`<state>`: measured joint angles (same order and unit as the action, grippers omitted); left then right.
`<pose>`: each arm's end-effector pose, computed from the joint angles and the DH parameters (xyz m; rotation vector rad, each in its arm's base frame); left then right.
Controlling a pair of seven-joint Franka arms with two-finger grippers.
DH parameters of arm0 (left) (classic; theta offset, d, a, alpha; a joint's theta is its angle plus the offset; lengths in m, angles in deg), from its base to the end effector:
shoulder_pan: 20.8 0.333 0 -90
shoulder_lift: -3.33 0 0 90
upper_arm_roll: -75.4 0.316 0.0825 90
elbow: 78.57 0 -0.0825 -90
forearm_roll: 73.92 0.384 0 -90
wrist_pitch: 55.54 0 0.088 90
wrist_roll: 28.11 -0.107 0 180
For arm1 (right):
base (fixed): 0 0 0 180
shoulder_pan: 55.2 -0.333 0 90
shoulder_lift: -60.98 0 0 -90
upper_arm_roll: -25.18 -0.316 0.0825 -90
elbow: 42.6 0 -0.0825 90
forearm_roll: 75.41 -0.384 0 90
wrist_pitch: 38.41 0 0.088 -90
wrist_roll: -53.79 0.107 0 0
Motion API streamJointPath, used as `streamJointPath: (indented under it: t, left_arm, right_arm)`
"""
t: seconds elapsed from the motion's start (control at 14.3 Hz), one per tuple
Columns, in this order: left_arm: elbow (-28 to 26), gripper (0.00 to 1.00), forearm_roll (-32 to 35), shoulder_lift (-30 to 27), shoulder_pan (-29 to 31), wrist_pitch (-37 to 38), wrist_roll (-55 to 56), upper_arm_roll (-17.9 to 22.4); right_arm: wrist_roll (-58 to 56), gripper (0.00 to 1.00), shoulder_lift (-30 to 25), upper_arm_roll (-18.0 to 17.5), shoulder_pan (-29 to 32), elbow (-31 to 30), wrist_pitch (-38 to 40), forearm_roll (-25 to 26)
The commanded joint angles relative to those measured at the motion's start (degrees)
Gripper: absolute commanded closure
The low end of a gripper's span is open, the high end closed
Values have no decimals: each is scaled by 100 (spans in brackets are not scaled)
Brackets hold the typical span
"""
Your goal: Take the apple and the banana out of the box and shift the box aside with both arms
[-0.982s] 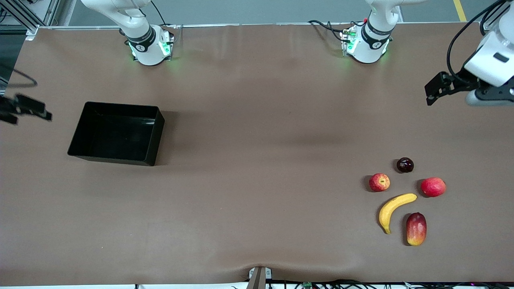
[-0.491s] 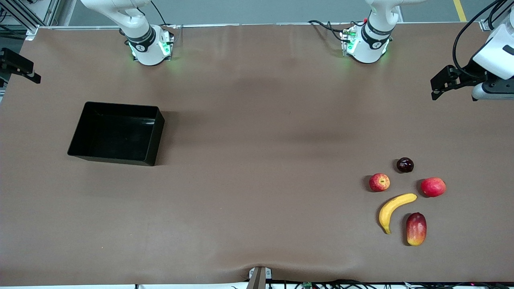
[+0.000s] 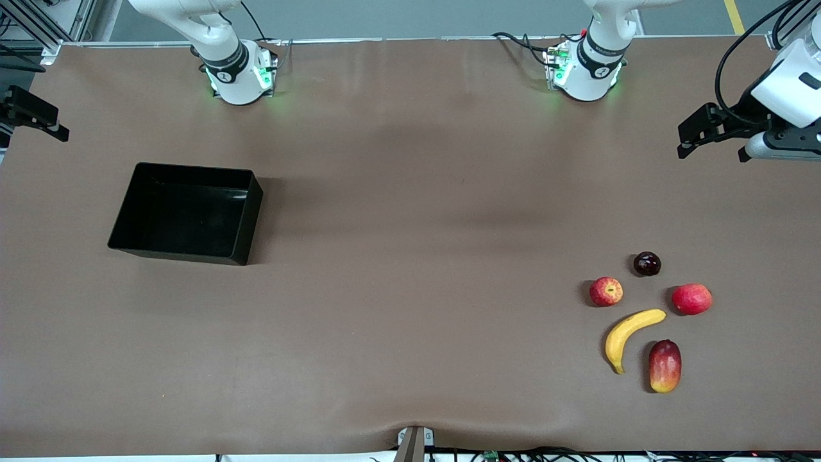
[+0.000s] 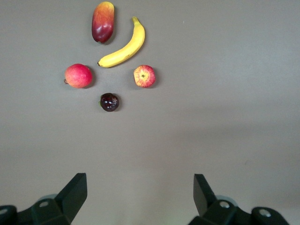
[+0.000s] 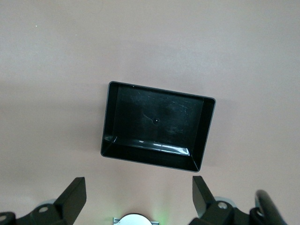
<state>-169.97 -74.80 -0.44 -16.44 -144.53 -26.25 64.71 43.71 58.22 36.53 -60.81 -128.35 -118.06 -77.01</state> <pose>0.5288 -0.0640 0.6465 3.1342 -0.1226 0.0350 0.5176 -0.0517 0.6690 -3.0931 -0.1245 0.0829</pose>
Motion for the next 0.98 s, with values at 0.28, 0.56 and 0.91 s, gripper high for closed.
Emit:
streamJointPath:
  t: [0.28,0.56,0.91]
  left_arm:
    - [26,0,-53,-45,197,163,-71,32]
    - [61,0,0,-54,179,216,8,-3]
    - [140,0,281,-54,162,383,43,-65]
  right_arm:
    - [6,0,-40,7,-178,23,-111,143]
    - [49,0,-40,16,-134,6,-182,134]
    - [76,0,-40,25,-142,-3,-147,125]
